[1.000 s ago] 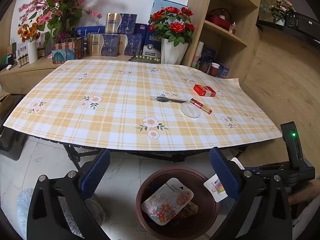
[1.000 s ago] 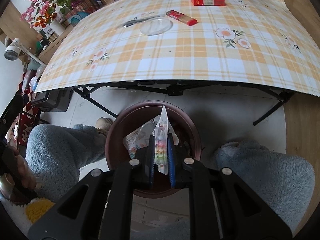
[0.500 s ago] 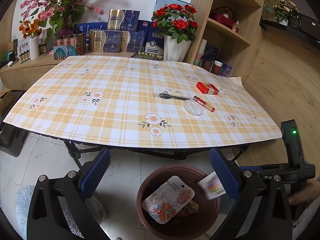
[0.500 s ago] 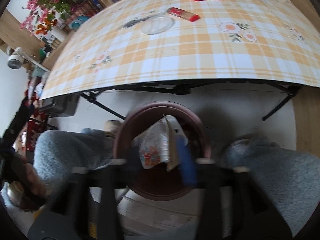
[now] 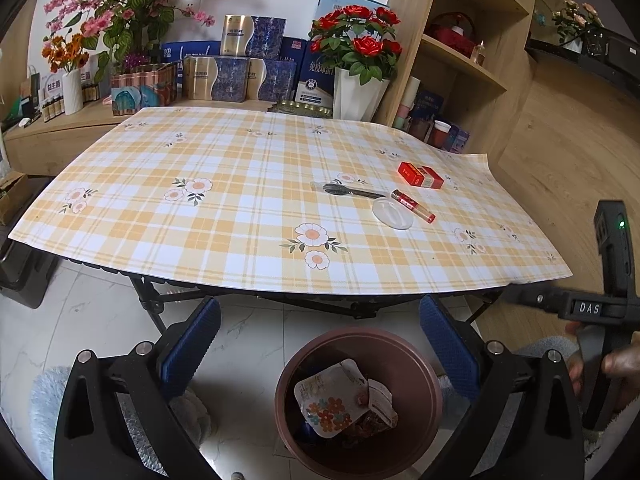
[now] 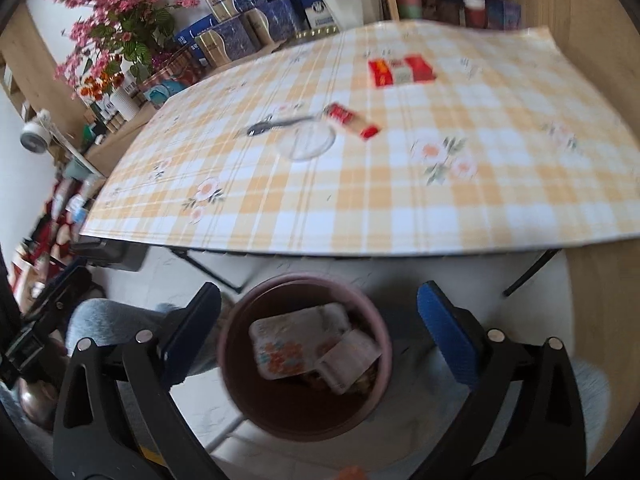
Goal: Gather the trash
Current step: 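Raise both open tools from the bin back toward the table, then grasp the black plastic spoon with the left tool while the right tool reaches the red lighter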
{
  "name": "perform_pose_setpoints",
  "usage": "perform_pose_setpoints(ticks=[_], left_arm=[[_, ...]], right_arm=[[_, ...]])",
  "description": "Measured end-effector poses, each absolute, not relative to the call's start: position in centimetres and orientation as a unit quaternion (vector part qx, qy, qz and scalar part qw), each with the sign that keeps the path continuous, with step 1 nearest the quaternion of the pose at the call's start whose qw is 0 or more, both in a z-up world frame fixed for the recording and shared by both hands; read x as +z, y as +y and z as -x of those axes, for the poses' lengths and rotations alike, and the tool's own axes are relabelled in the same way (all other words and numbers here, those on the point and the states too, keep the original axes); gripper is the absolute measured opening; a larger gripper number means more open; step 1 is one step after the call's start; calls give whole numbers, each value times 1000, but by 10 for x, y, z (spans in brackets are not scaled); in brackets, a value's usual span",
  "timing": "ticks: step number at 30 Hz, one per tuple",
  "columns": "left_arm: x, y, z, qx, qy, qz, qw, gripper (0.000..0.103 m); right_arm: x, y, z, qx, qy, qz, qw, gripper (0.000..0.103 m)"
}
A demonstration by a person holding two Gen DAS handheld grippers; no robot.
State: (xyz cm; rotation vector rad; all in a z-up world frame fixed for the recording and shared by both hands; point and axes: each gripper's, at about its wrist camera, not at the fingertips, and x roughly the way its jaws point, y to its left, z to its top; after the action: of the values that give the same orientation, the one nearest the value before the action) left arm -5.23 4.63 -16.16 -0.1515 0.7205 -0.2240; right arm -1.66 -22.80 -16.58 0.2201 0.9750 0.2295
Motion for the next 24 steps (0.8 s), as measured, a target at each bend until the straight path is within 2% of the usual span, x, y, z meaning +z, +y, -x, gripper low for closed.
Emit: perform_pose_setpoints(ticks=[6,15,24], left_arm=[[-166,47,48,-107,363,78,922,97],[-177,47,30,-107,391,85,910,97],[-181,23,-49,-162,403,50,900,96]], right_arm=[[-153,-240,9,92,436,-84,891,97],[-163,-250,-6,51,430,-71,899,97],[-183,-261,-30,56,443,-84,891,97]])
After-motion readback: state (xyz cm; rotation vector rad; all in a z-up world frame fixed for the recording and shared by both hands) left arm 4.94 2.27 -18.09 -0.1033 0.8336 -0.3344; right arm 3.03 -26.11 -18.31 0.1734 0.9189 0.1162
